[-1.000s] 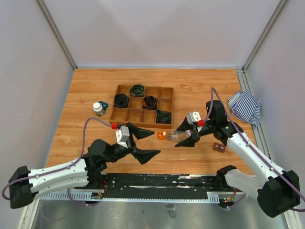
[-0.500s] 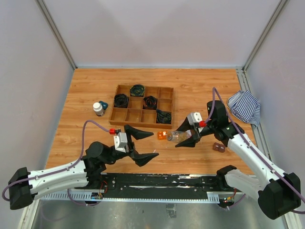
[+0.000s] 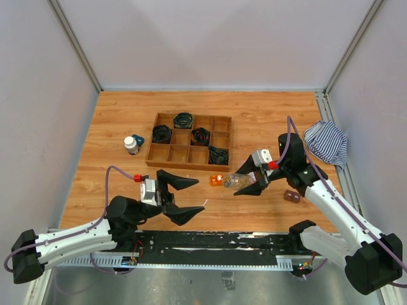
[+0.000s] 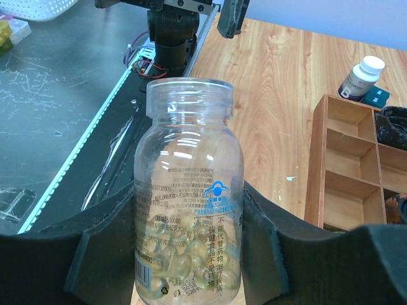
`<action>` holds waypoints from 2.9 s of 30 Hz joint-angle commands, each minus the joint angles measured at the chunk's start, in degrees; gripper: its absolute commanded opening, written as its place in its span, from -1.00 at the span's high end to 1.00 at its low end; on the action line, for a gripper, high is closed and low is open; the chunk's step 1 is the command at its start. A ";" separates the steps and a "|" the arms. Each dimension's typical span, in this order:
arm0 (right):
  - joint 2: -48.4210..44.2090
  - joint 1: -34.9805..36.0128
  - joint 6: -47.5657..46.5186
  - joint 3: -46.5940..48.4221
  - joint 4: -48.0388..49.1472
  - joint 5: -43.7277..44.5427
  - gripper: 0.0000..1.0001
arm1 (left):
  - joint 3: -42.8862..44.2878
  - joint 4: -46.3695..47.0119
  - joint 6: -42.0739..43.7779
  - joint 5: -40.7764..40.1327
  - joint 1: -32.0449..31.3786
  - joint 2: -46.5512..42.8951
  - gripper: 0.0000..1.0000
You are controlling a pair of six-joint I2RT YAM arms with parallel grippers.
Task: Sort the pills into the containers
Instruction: Unscrew the lid of the pill bottle.
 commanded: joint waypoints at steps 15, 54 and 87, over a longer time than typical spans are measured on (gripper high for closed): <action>0.81 -0.46 -4.55 2.06 -4.91 -0.96 0.99 | -2.96 4.39 6.46 -1.00 -0.33 -4.36 -0.98; 2.33 -0.07 -6.99 2.11 -6.83 0.35 0.99 | 4.98 -0.10 27.64 8.08 -0.35 8.22 -0.98; 4.35 1.60 -7.60 1.79 -6.49 2.02 0.98 | 16.74 7.26 19.92 11.08 4.03 30.66 -0.58</action>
